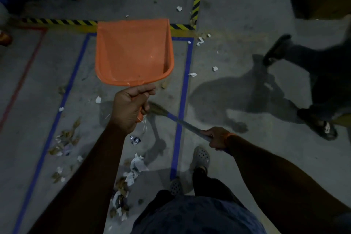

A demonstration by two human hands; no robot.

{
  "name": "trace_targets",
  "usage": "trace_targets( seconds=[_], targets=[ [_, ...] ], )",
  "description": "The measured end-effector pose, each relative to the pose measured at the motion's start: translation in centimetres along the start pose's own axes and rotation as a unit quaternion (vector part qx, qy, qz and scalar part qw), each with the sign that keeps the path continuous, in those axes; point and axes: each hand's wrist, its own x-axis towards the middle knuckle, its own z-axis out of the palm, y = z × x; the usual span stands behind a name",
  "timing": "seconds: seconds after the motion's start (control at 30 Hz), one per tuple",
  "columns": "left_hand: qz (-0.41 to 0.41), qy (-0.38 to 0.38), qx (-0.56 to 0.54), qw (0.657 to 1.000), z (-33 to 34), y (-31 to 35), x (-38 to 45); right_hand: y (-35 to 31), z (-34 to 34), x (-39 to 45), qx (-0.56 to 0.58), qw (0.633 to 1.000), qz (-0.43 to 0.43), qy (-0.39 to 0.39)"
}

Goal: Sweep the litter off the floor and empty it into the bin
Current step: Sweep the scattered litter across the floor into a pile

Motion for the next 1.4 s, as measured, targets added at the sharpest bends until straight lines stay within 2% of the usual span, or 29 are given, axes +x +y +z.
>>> trace_targets(
  seconds=[0.2,0.3,0.43,0.63,0.73,0.87,0.97,1.17,1.27,1.4],
  targets=[
    [0.009,0.014,-0.002,1.000,2.4,1.3,2.7,4.3,-3.3,0.3,0.019,0.997,0.000,0.078],
    [0.017,0.008,-0.001,1.000,3.5,1.7,3.7,6.7,-5.8,0.2,0.073,0.988,0.048,0.124],
    [0.022,0.004,-0.001,1.000,4.0,2.0,4.6,8.9,-8.9,-0.2,0.192,0.958,0.128,0.172],
    [0.014,0.009,-0.005,1.000,2.9,1.9,6.6,9.6,-12.2,2.0,0.242,0.931,0.207,0.181],
    [0.010,0.013,0.002,1.000,2.3,1.7,8.1,8.0,-13.2,3.7,0.234,0.933,0.219,0.163],
    [0.000,0.018,-0.004,1.000,1.7,1.6,11.5,4.7,-14.1,6.2,0.162,0.963,0.179,0.122],
    [0.000,0.019,-0.011,1.000,1.5,2.3,14.5,1.3,-15.0,8.1,0.103,0.984,0.131,0.062],
    [0.019,0.022,-0.031,0.999,0.6,4.7,20.6,-4.1,-18.0,12.2,-0.019,0.999,0.031,-0.022],
    [0.024,0.024,-0.030,0.999,0.0,5.6,23.4,-4.4,-20.5,13.0,-0.052,0.998,-0.003,-0.016],
    [0.023,0.015,-0.035,0.999,0.6,6.5,26.3,-2.5,-23.6,13.4,0.006,0.999,0.008,0.039]
  ],
)
